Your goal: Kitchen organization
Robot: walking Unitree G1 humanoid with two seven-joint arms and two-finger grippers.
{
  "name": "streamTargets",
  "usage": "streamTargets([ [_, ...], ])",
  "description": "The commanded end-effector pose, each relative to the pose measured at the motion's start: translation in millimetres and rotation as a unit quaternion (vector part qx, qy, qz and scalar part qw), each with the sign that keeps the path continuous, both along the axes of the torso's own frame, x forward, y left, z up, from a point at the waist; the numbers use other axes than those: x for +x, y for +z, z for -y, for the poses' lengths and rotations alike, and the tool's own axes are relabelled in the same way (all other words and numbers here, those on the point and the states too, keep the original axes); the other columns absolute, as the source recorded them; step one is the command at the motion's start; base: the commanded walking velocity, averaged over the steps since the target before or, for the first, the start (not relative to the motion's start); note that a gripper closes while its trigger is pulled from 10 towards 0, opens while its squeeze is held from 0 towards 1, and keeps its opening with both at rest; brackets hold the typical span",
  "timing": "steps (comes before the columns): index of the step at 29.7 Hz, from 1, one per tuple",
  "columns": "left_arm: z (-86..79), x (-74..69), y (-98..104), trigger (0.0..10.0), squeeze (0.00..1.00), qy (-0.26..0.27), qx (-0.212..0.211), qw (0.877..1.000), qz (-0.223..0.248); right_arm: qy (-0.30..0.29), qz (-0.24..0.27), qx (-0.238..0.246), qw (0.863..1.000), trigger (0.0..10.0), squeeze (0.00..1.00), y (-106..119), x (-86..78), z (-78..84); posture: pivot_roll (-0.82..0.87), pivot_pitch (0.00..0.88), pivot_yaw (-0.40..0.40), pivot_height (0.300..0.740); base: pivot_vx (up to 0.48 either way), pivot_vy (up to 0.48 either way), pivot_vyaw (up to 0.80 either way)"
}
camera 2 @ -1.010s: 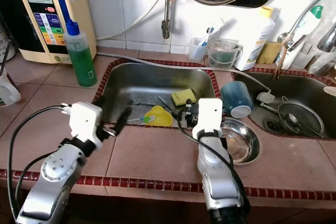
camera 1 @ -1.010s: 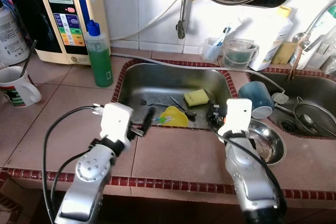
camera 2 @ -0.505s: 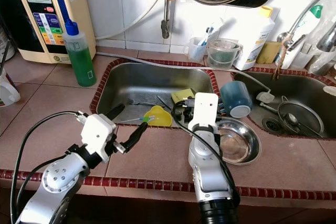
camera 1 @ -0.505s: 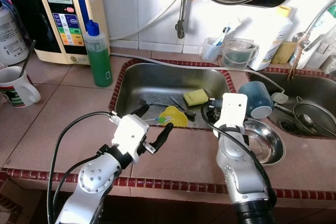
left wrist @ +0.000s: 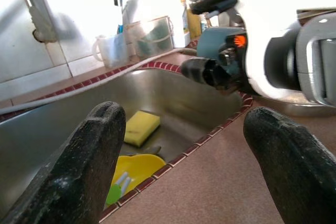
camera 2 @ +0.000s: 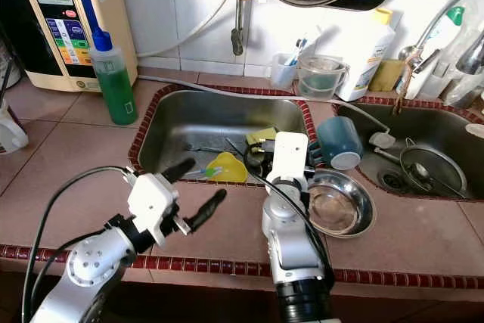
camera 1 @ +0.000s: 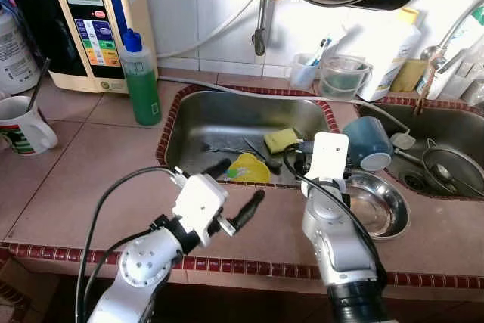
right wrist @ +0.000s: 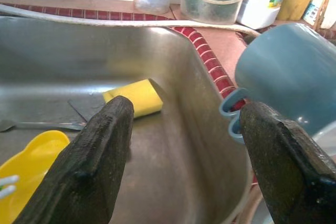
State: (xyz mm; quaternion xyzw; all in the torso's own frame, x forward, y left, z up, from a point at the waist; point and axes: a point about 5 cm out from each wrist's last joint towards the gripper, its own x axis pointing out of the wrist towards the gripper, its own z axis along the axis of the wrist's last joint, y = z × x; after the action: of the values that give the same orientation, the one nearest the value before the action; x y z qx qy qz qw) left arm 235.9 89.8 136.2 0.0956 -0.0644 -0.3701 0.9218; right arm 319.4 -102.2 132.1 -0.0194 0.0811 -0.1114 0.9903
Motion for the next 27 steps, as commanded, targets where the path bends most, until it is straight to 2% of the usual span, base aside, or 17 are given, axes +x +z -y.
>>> streamTargets([
  [1, 2.9, -2.7, 5.8, 10.0, 0.0, -0.013, 0.002, 1.0, 0.015, -0.011, -0.01, -0.005, 1.0, 10.0, 0.0, -1.7, 1.0, 1.6, -0.09, 0.0, -0.054, 0.74, 0.0, 0.0, 0.0],
  [6, 0.7, -1.7, 7.2, 10.0, 0.0, -0.01, 0.001, 1.0, 0.018, -0.012, -0.003, -0.024, 1.0, 10.0, 0.0, -1.7, -1.8, -0.4, -0.09, 0.0, -0.054, 0.74, 0.0, 0.0, 0.0],
  [9, -4.3, 0.8, 7.5, 10.0, 0.0, 0.009, -0.005, 1.0, 0.017, -0.003, 0.036, -0.053, 0.998, 10.0, 0.0, 3.6, -4.2, -0.4, -0.09, 0.0, -0.053, 0.74, 0.0, 0.0, 0.0],
  [10, -6.7, 2.7, 7.1, 10.0, 0.0, 0.02, -0.007, 1.0, 0.016, 0.011, 0.06, -0.068, 0.996, 10.0, 0.0, 7.4, -5.3, -1.5, -0.09, 0.0, -0.05, 0.74, 0.0, 0.0, 0.0],
  [11, -12.7, 8.5, 6.6, 10.0, 0.0, 0.05, -0.011, 0.999, 0.016, 0.052, 0.097, -0.084, 0.99, 10.0, 0.0, 12.9, -8.4, -5.0, -0.09, 0.0, -0.047, 0.74, 0.0, 0.0, 0.0],
  [14, -19.7, 16.4, 7.6, 10.0, 0.0, 0.089, -0.02, 0.996, 0.011, 0.104, 0.141, -0.1, 0.979, 10.0, 0.0, 20.2, -12.6, -8.0, -0.09, 0.0, -0.047, 0.74, 0.0, 0.0, 0.0],
  [16, -29.4, 25.3, 11.8, 10.0, 0.0, 0.143, -0.042, 0.989, 0.014, 0.149, 0.19, -0.111, 0.964, 10.0, 0.0, 29.8, -20.0, -9.7, -0.1, 0.0, -0.044, 0.74, 0.0, 0.0, 0.0],
  [20, -38.7, 31.5, 17.8, 10.0, 0.0, 0.189, -0.064, 0.98, 0.022, 0.171, 0.213, -0.129, 0.953, 10.0, 0.0, 32.1, -25.8, -5.3, -0.1, 0.0, -0.044, 0.74, 0.0, 0.0, 0.0],
  [23, -41.0, 33.0, 19.8, 10.0, 0.0, 0.202, -0.08, 0.976, 0.022, 0.17, 0.209, -0.135, 0.953, 10.0, 0.0, 29.0, -26.1, -1.7, -0.1, 0.0, -0.046, 0.74, 0.0, -0.415, 0.0],
  [27, -41.9, 34.8, 20.8, 10.0, 0.0, 0.209, -0.08, 0.974, 0.023, 0.18, 0.214, -0.136, 0.95, 10.0, 0.0, 28.5, -26.7, -0.3, -0.1, 0.0, -0.046, 0.74, 0.0, -0.48, 0.0],
])
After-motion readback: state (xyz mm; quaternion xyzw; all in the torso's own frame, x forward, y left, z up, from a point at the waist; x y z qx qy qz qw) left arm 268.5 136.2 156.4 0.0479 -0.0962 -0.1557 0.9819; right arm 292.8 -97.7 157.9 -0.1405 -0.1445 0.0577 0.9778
